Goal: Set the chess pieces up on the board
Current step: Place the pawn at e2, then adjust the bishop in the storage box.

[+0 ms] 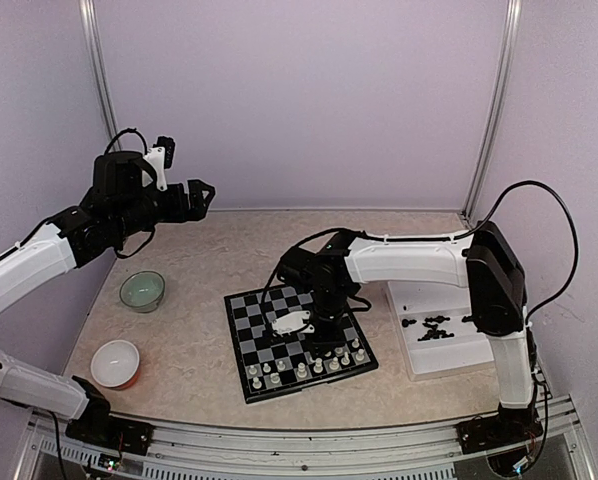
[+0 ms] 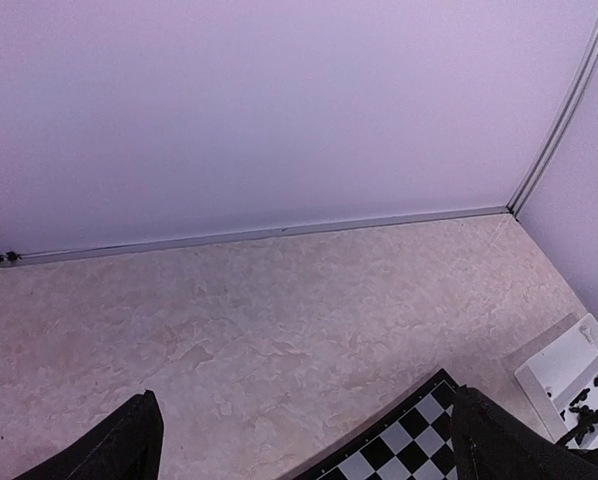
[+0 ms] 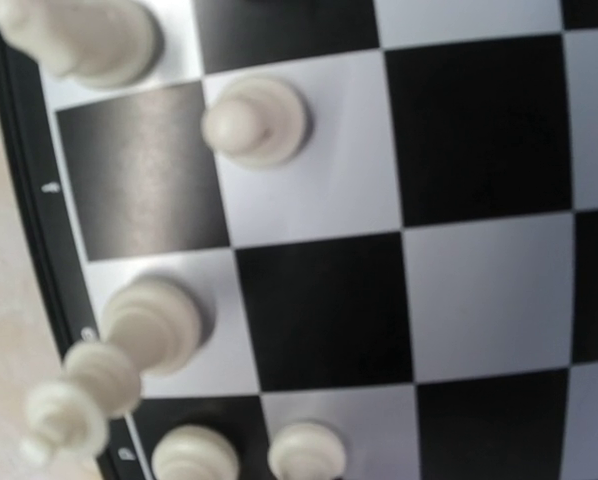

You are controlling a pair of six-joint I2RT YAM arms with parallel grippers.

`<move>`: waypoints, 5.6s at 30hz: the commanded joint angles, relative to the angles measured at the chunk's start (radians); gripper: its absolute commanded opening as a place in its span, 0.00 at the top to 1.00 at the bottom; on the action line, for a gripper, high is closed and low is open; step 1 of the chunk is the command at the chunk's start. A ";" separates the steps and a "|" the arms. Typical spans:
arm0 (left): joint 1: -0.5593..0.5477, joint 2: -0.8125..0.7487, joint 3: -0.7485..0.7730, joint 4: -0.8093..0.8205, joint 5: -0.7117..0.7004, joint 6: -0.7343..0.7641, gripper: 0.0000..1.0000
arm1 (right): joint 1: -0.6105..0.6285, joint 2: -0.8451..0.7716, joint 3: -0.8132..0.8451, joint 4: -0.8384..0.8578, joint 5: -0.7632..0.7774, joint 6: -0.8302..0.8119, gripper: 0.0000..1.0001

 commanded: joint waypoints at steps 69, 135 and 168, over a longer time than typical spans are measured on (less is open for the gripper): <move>-0.219 0.291 0.155 0.221 0.242 -0.029 0.16 | -1.083 -0.395 -0.658 0.506 0.327 0.215 0.66; -0.222 0.359 0.158 0.211 0.398 -0.124 0.25 | -1.125 -0.358 -0.633 0.353 0.260 0.242 0.57; -0.222 0.432 0.235 0.191 0.400 -0.125 0.25 | -1.061 -0.317 -0.445 0.224 -0.079 0.140 0.75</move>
